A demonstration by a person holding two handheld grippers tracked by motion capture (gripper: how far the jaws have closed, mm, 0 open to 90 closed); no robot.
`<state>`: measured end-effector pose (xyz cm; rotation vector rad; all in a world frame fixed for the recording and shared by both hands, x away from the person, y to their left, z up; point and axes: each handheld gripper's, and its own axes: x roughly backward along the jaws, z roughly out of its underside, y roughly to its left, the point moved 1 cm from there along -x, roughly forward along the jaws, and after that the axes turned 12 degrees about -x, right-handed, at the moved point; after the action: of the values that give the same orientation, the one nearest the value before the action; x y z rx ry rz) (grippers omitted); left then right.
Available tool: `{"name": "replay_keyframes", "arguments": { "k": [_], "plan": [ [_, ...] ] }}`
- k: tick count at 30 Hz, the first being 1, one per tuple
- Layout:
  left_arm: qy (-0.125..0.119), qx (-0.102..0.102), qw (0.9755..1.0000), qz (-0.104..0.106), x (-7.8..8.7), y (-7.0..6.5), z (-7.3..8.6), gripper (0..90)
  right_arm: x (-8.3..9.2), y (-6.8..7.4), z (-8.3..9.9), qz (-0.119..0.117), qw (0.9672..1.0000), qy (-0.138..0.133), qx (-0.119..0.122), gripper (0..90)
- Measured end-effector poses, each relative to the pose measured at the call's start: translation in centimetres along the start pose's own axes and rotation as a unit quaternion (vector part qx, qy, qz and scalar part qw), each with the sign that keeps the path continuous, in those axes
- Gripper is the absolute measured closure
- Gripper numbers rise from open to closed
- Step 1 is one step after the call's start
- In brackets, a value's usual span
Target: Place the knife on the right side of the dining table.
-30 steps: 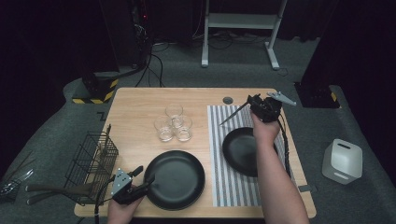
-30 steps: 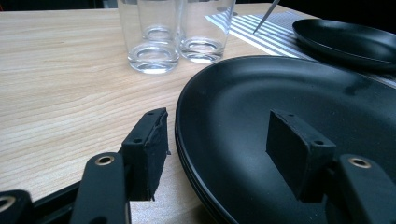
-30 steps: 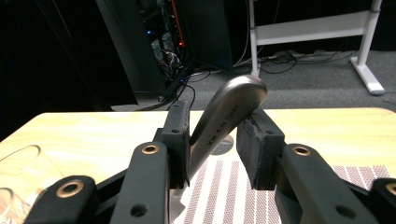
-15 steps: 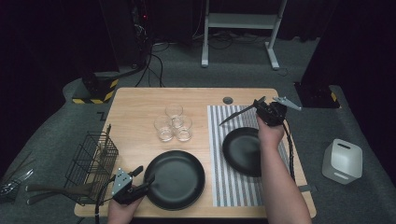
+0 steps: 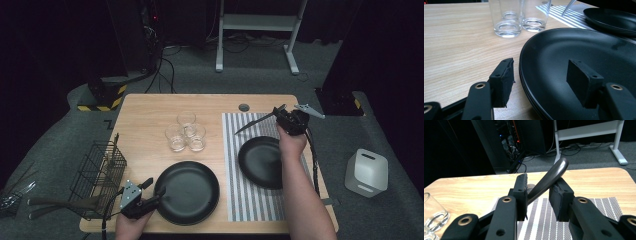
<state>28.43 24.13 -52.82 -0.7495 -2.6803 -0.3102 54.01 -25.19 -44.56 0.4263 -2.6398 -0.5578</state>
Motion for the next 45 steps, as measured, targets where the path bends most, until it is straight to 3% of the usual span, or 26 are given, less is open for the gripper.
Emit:
{"name": "replay_keyframes", "arguments": {
  "k": [15,30,45],
  "plan": [
    [0.006,0.002,1.0,0.003,-0.1,0.0,0.0,38.9,0.3,-1.3,-0.4,-0.004,0.9999,-0.006,-0.013,67.9],
    [0.013,-0.002,0.9999,0.005,-0.2,0.0,-0.1,38.9,0.2,-2.8,-0.4,-0.017,0.9997,0.008,-0.018,66.4],
    [0.015,-0.001,0.9999,0.006,-0.3,0.0,-0.1,39.7,0.4,-4.7,0.4,-0.031,0.9985,0.019,-0.041,64.9]
  ]
}}
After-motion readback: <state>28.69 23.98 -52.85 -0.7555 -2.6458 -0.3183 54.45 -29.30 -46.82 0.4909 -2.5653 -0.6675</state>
